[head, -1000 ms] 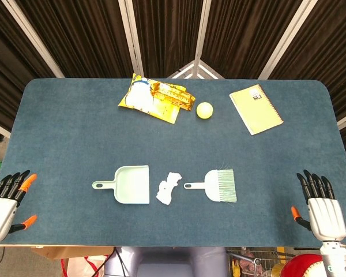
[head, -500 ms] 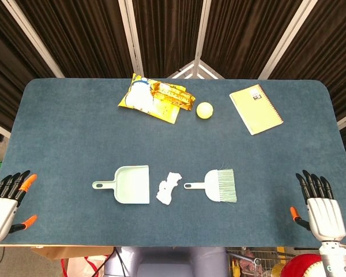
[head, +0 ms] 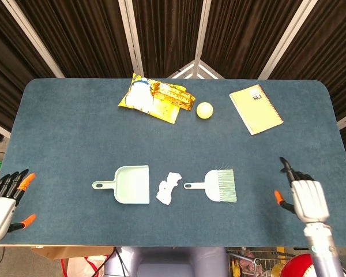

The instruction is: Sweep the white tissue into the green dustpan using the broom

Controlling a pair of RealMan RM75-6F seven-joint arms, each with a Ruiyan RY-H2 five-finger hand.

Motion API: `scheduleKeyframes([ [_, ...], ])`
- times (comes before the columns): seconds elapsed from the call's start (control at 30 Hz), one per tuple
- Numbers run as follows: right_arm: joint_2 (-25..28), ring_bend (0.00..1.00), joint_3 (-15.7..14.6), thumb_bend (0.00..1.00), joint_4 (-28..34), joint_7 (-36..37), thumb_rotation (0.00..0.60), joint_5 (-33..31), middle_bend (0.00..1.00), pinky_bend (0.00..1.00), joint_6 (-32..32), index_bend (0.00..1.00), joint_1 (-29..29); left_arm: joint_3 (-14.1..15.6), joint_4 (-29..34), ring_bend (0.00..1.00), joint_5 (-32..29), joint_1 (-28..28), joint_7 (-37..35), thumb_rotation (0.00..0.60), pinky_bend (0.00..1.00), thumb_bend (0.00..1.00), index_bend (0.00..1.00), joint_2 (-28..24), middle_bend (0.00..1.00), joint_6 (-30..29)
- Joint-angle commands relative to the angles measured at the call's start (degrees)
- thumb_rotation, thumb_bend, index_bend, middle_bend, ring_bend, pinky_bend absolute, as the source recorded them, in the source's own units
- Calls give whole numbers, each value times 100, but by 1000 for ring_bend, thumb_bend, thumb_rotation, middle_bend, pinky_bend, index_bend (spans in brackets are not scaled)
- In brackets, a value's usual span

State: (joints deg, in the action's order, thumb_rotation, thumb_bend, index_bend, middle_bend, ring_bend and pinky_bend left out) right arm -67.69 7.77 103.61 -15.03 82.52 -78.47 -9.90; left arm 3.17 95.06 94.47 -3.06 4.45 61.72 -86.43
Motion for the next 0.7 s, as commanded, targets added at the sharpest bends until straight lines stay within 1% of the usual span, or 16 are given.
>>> scheduleKeyframes([
  [0.03, -267, 819, 265, 354, 313, -607, 600, -413, 773, 757, 543, 50, -510, 2, 3, 0, 3, -1, 17, 600, 28, 3, 0, 7, 0, 4],
  [0.1, -394, 871, 323, 353, 441, -864, 600, -620, 831, 792, 765, 119, -710, 5, 7, 0, 10, -3, 34, 600, 29, 3, 0, 13, 0, 9],
  [0.27, -714, 894, 464, 354, 573, -1560, 600, -1184, 858, 806, 1108, 205, -1142, 11, 24, 0, 10, -15, 58, 600, 28, 3, 0, 17, 0, 40],
  [0.4, -1112, 912, 557, 353, 579, -2007, 600, -1636, 882, 813, 1362, 307, -1562, 11, 18, 0, 10, -26, 52, 600, 29, 3, 0, 16, 0, 57],
  [0.6, -1573, 914, 517, 353, 265, -2508, 600, -1943, 883, 814, 1550, 314, -2020, 10, 40, 0, -30, -53, 29, 600, 28, 3, 0, 2, 0, 124],
  [0.7, -1832, 914, 488, 354, 115, -2608, 600, -2125, 883, 814, 1583, 344, -2171, 9, 48, 0, -29, -62, 31, 600, 29, 3, 0, 5, 0, 136],
])
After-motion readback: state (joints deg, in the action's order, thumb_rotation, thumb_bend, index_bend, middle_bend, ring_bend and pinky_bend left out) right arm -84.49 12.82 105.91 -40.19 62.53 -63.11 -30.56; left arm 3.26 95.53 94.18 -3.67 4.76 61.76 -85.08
